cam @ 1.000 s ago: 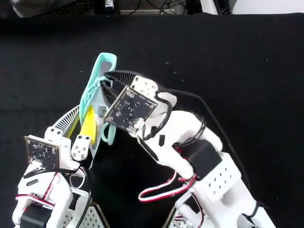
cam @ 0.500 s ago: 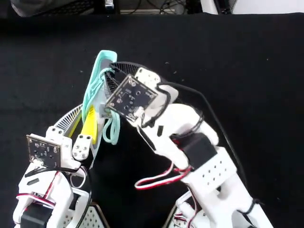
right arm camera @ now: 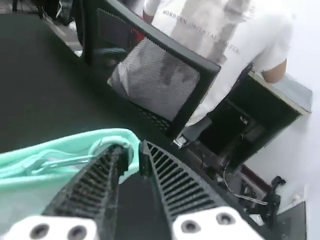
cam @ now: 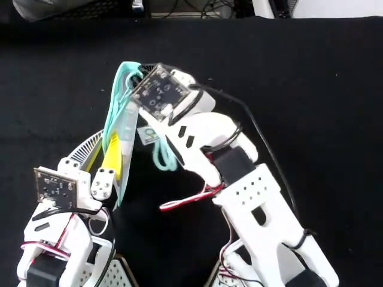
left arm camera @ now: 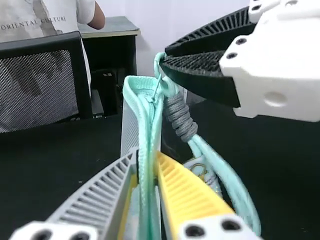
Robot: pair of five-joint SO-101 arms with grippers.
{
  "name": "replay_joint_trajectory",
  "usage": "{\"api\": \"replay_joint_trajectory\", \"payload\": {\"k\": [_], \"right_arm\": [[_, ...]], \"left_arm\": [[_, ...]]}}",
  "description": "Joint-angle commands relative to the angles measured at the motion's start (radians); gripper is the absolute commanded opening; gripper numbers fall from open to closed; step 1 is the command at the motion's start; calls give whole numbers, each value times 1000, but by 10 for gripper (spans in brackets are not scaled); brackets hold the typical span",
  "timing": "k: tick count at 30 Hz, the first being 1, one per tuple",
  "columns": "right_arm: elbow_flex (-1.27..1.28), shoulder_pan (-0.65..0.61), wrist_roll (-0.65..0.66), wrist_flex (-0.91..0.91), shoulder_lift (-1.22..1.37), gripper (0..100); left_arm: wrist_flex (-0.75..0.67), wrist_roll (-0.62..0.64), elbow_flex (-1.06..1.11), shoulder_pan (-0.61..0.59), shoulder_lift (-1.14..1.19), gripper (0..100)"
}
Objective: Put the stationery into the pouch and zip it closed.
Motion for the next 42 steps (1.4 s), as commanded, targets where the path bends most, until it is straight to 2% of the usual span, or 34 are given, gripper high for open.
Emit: {"api": "replay_joint_trajectory", "payload": {"k": [1, 11, 17, 24, 33, 42], "right_arm": [[-28, 123, -32, -52, -1, 12], [-28, 186, -41, -160, 104, 12], [-35, 253, -181, -235, 165, 12], [-90, 348, -336, -238, 234, 12], [-124, 370, -347, -241, 306, 12], [-137, 413, -433, -236, 311, 12]], "left_arm": [[17, 5, -2, -2, -3, 29], [54, 5, -19, -1, -28, 29], [54, 3, -15, -1, -28, 29], [54, 3, -19, -1, -28, 29], [54, 3, -19, -1, -28, 29], [54, 2, -19, -1, -28, 29]]}}
